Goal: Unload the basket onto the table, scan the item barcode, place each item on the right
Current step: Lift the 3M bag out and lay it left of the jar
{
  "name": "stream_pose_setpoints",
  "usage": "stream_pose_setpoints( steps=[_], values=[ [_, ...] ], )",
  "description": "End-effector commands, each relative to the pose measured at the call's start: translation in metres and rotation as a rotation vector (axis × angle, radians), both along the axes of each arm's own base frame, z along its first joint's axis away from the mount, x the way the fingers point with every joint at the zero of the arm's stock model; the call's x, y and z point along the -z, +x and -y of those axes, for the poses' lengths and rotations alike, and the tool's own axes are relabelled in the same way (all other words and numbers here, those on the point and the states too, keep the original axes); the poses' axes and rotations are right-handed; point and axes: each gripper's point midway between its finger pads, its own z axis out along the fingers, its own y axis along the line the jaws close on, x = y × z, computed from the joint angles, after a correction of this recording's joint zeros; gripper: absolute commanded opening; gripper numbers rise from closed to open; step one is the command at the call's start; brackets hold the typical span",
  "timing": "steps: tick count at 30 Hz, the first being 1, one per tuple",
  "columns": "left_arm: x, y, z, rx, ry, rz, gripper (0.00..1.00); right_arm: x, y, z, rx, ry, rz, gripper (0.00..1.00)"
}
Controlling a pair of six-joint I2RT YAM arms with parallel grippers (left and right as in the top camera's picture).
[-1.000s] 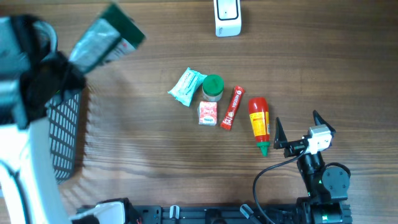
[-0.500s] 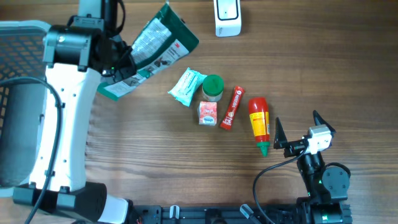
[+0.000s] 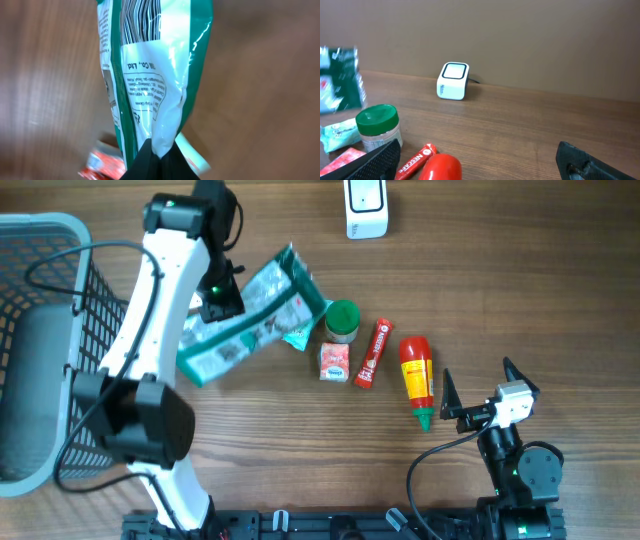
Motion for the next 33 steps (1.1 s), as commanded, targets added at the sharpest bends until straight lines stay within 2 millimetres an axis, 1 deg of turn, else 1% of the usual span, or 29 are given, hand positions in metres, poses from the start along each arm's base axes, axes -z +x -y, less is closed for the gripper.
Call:
stream_pose_setpoints(
  steps=[1, 3, 5, 6, 7, 8, 9, 10, 11, 13, 15, 16, 18, 21, 23, 24, 28, 32, 33],
  values=[
    [0.020, -0.021, 0.009, -0.142, 0.019, -0.157, 0.04, -0.002, 0.000, 0.002, 0.014, -0.019, 0.011, 1.00],
    [0.029, -0.026, 0.014, -0.124, 0.026, -0.198, 0.10, -0.001, 0.000, 0.002, 0.014, -0.019, 0.010, 1.00],
    [0.037, -0.026, 0.020, -0.110, 0.028, -0.196, 0.12, -0.001, 0.000, 0.002, 0.014, -0.018, 0.010, 1.00],
    [0.040, -0.025, 0.022, -0.104, 0.028, -0.193, 0.12, -0.001, 0.000, 0.002, 0.014, -0.019, 0.010, 1.00],
    [0.041, -0.026, 0.023, -0.099, 0.032, -0.196, 0.05, -0.001, 0.000, 0.002, 0.014, -0.018, 0.010, 1.00],
    [0.040, -0.028, 0.021, -0.096, 0.047, -0.199, 0.04, -0.001, 0.000, 0.002, 0.014, -0.018, 0.010, 1.00],
    [0.039, -0.029, 0.015, -0.091, 0.075, -0.202, 0.15, -0.001, 0.000, 0.002, 0.014, -0.018, 0.010, 1.00],
    [0.038, -0.029, 0.008, -0.083, 0.118, -0.200, 0.31, -0.001, 0.000, 0.002, 0.014, -0.019, 0.010, 1.00],
    [0.037, -0.030, 0.003, -0.079, 0.141, -0.202, 0.51, -0.001, 0.000, 0.002, 0.014, -0.019, 0.010, 1.00],
    [0.035, -0.031, -0.003, -0.069, 0.165, -0.207, 0.75, -0.001, 0.000, 0.002, 0.014, -0.019, 0.010, 1.00],
    [0.035, -0.031, -0.004, -0.058, 0.161, -0.204, 0.89, -0.001, 0.000, 0.002, 0.014, -0.019, 0.010, 1.00],
    [0.034, -0.030, -0.004, -0.059, 0.160, -0.201, 0.92, -0.001, 0.000, 0.002, 0.014, -0.019, 0.010, 1.00],
    [0.030, -0.028, -0.006, -0.050, 0.172, -0.183, 0.96, -0.001, 0.000, 0.002, 0.014, -0.018, 0.010, 1.00],
    [0.017, -0.021, -0.012, -0.030, 0.196, -0.122, 0.99, -0.001, 0.000, 0.002, 0.014, -0.019, 0.010, 1.00],
    [0.002, -0.008, -0.018, 0.039, 0.223, -0.040, 1.00, -0.001, 0.000, 0.002, 0.014, -0.019, 0.010, 1.00],
    [-0.009, 0.000, -0.022, 0.073, 0.240, 0.017, 1.00, -0.001, 0.000, 0.002, 0.014, -0.019, 0.010, 1.00],
    [-0.063, 0.036, -0.033, 0.237, 0.321, 0.263, 1.00, -0.001, 0.000, 0.002, 0.014, -0.018, 0.010, 1.00],
    [-0.132, 0.079, -0.032, 0.514, 0.430, 0.546, 1.00, -0.001, 0.000, 0.002, 0.014, -0.018, 0.010, 1.00],
    [-0.157, 0.091, -0.029, 0.611, 0.476, 0.633, 1.00, -0.001, 0.000, 0.002, 0.014, -0.019, 0.010, 1.00]
  ],
)
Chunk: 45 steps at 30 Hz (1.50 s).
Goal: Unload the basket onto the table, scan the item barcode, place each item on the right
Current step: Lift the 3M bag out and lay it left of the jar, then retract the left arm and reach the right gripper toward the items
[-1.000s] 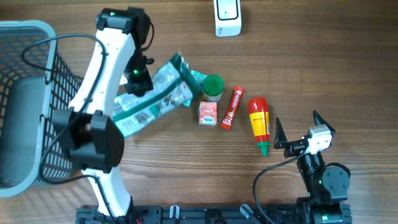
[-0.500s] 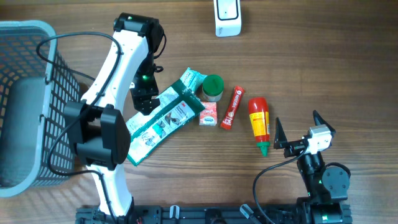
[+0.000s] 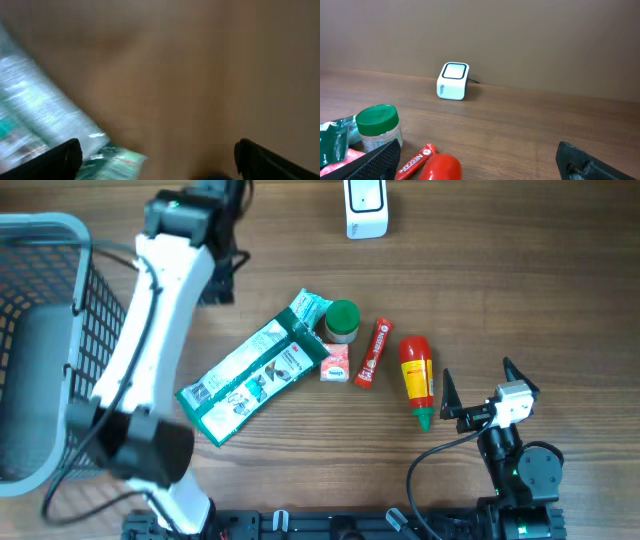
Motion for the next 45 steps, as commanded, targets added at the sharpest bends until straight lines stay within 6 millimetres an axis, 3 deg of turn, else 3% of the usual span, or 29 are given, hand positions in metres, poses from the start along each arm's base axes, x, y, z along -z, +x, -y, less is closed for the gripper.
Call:
stream_pose_setpoints(
  steps=[1, 2, 3, 7, 11, 14, 17, 21, 27, 31, 36, 38, 42, 45],
  values=[
    [-0.098, 0.025, -0.010, 0.355, 0.299, 0.238, 1.00, -0.001, 0.000, 0.002, 0.014, -0.018, 0.010, 1.00],
    [-0.117, 0.030, -0.009, 0.410, 0.353, 0.291, 1.00, -0.001, 0.000, 0.002, 0.014, -0.019, 0.010, 1.00],
    [-0.148, 0.035, -0.008, 0.484, 0.444, 0.371, 1.00, -0.001, 0.000, 0.002, 0.014, -0.020, 0.010, 1.00],
    [-0.212, 0.022, -0.011, 0.611, 0.664, 0.480, 1.00, -0.004, 0.000, 0.000, 0.003, -0.015, 0.022, 1.00],
    [-0.249, -0.006, -0.018, 0.712, 0.852, 0.482, 1.00, -0.002, -0.001, -0.004, -0.022, 0.020, 0.006, 1.00],
    [-0.269, -0.033, -0.024, 0.744, 0.929, 0.483, 1.00, -0.005, -0.004, -0.019, -0.108, 0.246, -0.038, 1.00],
    [-0.274, -0.056, -0.030, 0.765, 0.948, 0.461, 1.00, -0.006, -0.011, -0.036, -0.218, 0.339, -0.073, 1.00],
    [-0.296, -0.088, -0.037, 0.734, 0.960, 0.521, 1.00, -0.005, -0.012, -0.042, -0.246, 0.439, -0.131, 1.00],
    [-0.314, -0.124, -0.044, 0.699, 0.965, 0.594, 1.00, -0.033, -0.009, -0.045, -0.259, 0.422, -0.155, 1.00],
    [-0.317, -0.145, -0.049, 0.671, 0.974, 0.645, 1.00, -0.045, 0.004, -0.046, -0.232, 0.388, -0.279, 1.00],
    [-0.312, -0.177, -0.057, 0.612, 0.992, 0.747, 1.00, -0.064, 0.031, -0.050, -0.224, 0.343, -0.446, 1.00],
    [-0.307, -0.194, -0.061, 0.576, 1.001, 0.806, 1.00, -0.082, 0.039, -0.055, -0.240, 0.347, -0.528, 1.00],
    [-0.293, -0.217, -0.067, 0.523, 1.014, 0.891, 1.00, -0.112, 0.044, -0.062, -0.265, 0.369, -0.647, 1.00],
    [-0.283, -0.231, -0.070, 0.482, 1.022, 0.956, 1.00, -0.122, 0.046, -0.070, -0.305, 0.385, -0.685, 1.00]
  ],
)
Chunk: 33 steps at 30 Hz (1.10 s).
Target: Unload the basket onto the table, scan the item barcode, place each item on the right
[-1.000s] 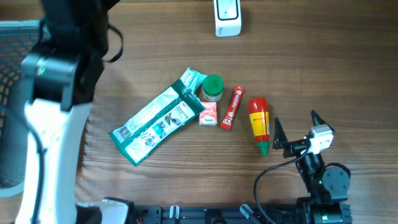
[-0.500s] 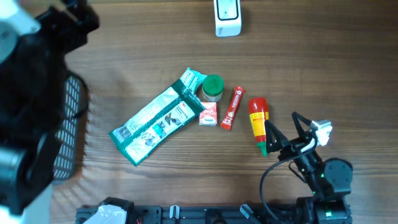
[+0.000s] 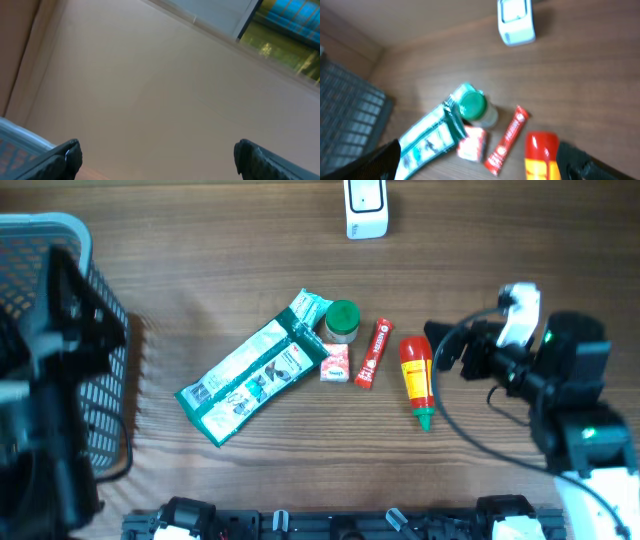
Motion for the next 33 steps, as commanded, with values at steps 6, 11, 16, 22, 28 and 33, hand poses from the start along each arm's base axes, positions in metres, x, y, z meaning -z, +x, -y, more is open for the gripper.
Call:
stream_pose_setpoints(
  steps=[6, 11, 16, 22, 28, 33],
  values=[
    [0.043, -0.034, -0.012, -0.025, -0.018, 0.145, 1.00, -0.014, 0.018, -0.019, -0.086, 0.077, -0.038, 1.00],
    [0.055, -0.047, -0.021, -0.076, 0.012, 0.171, 1.00, 0.005, 0.039, -0.036, -0.080, 0.133, -0.118, 1.00],
    [0.065, -0.050, -0.036, -0.150, -0.032, 0.160, 1.00, 0.074, 0.052, -0.070, -0.022, 0.023, -0.314, 0.92],
    [0.075, -0.046, -0.038, -0.158, -0.012, 0.113, 1.00, 0.165, 0.047, -0.110, -0.011, 0.015, -0.606, 0.75],
    [0.077, -0.049, -0.045, -0.205, -0.006, 0.102, 1.00, 0.216, 0.044, -0.111, 0.012, -0.018, -0.741, 0.63],
    [0.078, -0.050, -0.048, -0.220, -0.006, 0.100, 1.00, 0.226, 0.049, -0.117, -0.005, 0.005, -0.741, 0.70]
  ],
)
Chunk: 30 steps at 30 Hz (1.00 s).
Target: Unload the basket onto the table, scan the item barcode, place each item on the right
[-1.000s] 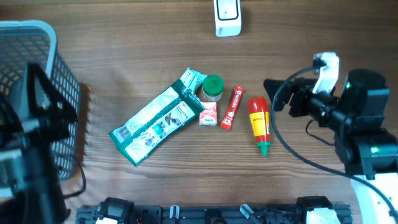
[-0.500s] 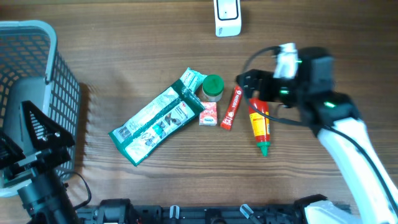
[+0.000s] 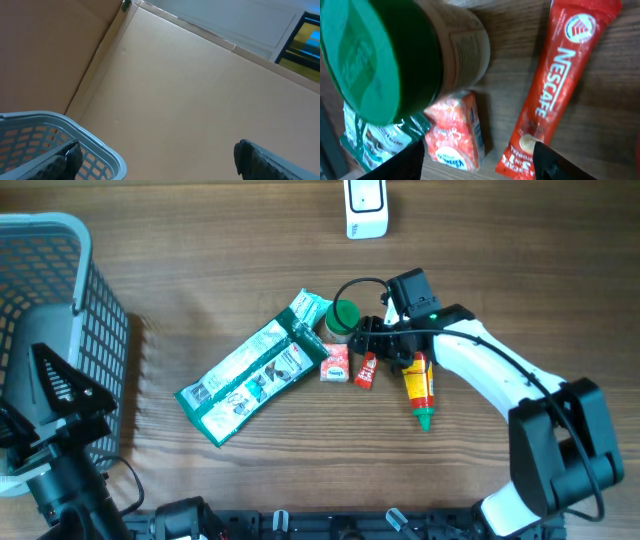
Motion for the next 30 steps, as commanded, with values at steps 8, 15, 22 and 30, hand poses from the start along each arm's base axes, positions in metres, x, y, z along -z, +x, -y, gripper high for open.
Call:
stream_pose_setpoints(
  steps=[8, 15, 22, 30],
  values=[
    [0.000, -0.001, 0.002, 0.009, 0.005, 0.009, 1.00, 0.004, -0.001, -0.037, -0.080, 0.074, 0.030, 0.70],
    [-0.002, -0.002, 0.002, 0.008, 0.007, 0.017, 1.00, 0.052, -0.016, -0.046, -0.130, -0.015, -0.029, 0.52],
    [-0.003, -0.002, 0.002, 0.009, 0.007, 0.018, 1.00, 0.059, -0.016, -0.027, -0.094, -0.042, -0.077, 0.46],
    [-0.002, -0.002, 0.002, 0.009, 0.007, 0.016, 1.00, 0.055, -0.020, -0.035, -0.154, 0.002, -0.072, 0.26]
  ],
)
